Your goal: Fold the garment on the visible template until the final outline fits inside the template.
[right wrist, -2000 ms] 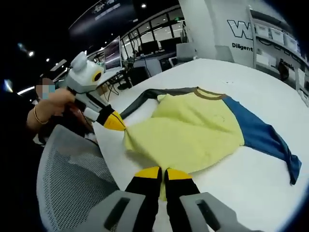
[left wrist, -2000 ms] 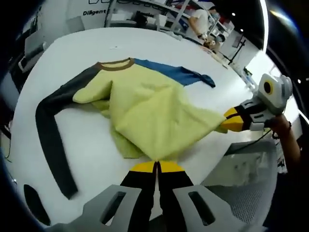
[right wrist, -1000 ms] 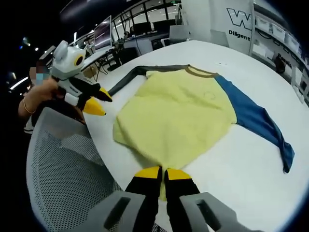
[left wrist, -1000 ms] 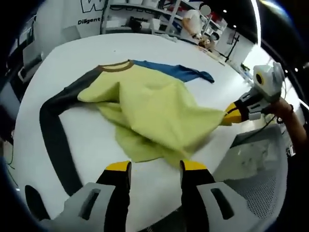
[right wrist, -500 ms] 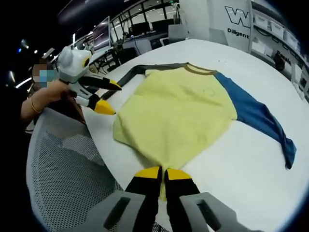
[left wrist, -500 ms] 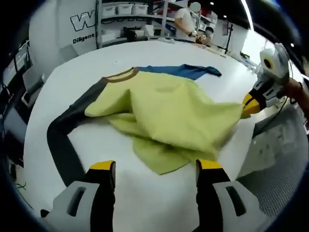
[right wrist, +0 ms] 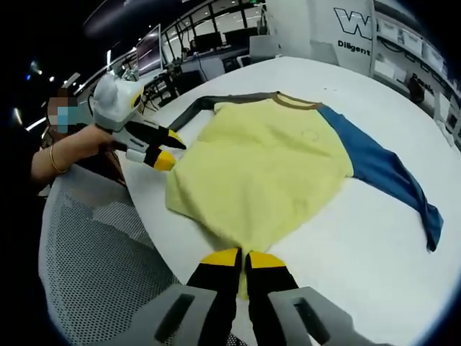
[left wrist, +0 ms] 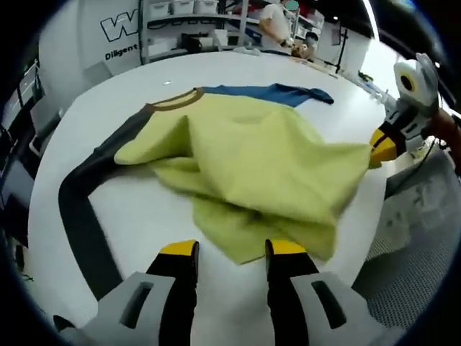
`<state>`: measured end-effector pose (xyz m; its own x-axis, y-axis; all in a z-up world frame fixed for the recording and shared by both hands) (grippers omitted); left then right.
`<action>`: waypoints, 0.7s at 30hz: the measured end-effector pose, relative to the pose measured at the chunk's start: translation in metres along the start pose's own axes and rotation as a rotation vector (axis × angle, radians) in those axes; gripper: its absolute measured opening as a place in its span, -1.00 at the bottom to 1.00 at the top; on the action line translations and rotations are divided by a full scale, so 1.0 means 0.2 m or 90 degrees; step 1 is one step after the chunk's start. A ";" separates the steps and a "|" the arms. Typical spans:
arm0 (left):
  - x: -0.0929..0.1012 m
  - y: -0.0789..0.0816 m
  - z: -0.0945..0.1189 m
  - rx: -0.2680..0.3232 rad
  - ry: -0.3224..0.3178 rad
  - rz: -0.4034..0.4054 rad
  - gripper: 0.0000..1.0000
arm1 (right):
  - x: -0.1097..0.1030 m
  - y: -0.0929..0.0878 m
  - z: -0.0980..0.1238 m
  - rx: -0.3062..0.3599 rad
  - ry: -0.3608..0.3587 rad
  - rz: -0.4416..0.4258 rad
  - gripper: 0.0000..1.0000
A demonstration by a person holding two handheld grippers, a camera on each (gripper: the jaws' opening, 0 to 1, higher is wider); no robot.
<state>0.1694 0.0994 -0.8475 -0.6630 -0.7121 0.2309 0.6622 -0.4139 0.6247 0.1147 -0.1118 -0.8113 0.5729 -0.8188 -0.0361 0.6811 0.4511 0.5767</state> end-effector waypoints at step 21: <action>0.02 0.02 0.06 0.004 -0.019 0.053 -1.00 | 0.00 -0.01 0.01 -0.001 -0.004 0.008 -1.00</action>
<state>0.1650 0.1016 -0.8361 -0.6165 -0.7261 0.3046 0.7132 -0.3510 0.6067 0.1122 -0.1133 -0.8114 0.5791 -0.8149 -0.0238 0.6745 0.4625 0.5755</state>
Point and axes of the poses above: the point that each gripper's makers call its tool centre point, and the gripper's own axes: z roughly backward along the fingers, x roughly to its right, y roughly out of its top, the point moved 2 cm from there along z, roughly backward along the fingers, and after that the axes turned 10 degrees about -y, right-handed, at the moved point
